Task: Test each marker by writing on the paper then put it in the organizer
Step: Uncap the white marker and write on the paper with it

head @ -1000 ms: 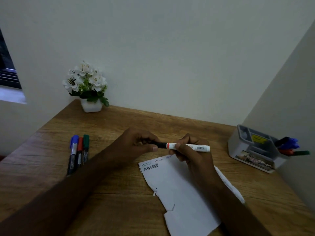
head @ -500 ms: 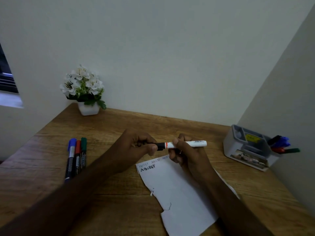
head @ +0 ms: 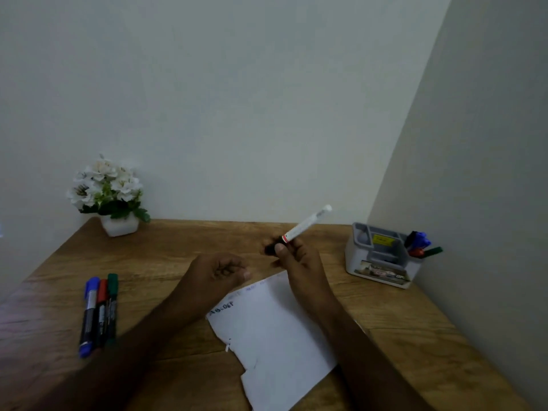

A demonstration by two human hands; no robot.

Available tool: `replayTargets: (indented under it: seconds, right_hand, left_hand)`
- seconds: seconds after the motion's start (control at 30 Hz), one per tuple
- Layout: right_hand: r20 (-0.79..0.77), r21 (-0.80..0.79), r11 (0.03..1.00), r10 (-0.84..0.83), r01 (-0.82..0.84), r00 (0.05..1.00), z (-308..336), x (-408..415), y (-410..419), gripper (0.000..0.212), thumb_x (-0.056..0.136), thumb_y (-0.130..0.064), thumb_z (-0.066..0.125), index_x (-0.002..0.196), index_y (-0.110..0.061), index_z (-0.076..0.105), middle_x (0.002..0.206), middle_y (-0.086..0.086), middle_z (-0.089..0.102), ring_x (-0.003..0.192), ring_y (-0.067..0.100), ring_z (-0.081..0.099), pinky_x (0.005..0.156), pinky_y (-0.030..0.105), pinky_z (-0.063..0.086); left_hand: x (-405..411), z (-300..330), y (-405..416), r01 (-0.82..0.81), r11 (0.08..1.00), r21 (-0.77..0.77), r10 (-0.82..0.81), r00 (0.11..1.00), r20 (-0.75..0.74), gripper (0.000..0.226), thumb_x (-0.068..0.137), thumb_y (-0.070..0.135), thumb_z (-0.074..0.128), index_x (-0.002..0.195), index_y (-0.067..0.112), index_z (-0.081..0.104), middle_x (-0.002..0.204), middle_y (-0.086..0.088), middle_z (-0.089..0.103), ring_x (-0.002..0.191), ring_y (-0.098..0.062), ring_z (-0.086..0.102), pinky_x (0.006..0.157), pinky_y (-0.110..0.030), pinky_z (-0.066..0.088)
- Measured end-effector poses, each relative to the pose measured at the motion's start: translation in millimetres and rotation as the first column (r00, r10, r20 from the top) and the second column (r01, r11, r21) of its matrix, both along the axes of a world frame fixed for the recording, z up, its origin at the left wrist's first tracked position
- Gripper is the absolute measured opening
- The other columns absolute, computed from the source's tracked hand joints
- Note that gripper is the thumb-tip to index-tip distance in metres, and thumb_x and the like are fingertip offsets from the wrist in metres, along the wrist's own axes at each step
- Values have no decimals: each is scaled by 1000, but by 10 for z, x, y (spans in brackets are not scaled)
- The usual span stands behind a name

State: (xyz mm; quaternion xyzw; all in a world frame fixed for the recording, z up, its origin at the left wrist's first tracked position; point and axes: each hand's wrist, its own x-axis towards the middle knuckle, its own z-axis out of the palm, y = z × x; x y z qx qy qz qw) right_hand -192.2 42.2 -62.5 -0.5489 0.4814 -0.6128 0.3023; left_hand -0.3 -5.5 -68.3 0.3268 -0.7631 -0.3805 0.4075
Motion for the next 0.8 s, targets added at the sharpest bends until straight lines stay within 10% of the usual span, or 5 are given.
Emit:
replayTargets:
  seconds: [0.13, 0.4, 0.8]
  right_hand:
    - [-394, -147, 963, -266, 226, 880, 69, -319, 13, 23, 97, -7, 55, 116, -19, 62, 87, -9, 64, 80, 4, 60, 70, 22, 46]
    - [-525, -267, 832, -549, 487, 650, 700, -1291, 460, 11, 87, -18, 72, 98, -19, 69, 87, -9, 70, 80, 0, 64, 70, 12, 48]
    - [-725, -172, 826, -475, 537, 499, 1010, -1894, 706, 17, 85, -23, 74, 100, -17, 71, 88, -5, 68, 82, 8, 64, 68, 8, 43]
  left_hand:
    - [-205, 145, -68, 28, 997, -78, -20, 993, 113, 7, 85, 24, 72, 86, 17, 75, 78, 4, 73, 72, 0, 63, 65, -13, 45]
    - [-975, 507, -226, 149, 975, -164, -113, 971, 212, 12, 85, 26, 70, 74, 20, 72, 71, 4, 72, 70, -10, 67, 67, -30, 51]
    - [-1622, 561, -249, 193, 965, -178, -143, 955, 258, 7, 83, 21, 73, 87, 16, 76, 80, 10, 72, 75, 1, 65, 70, -20, 51]
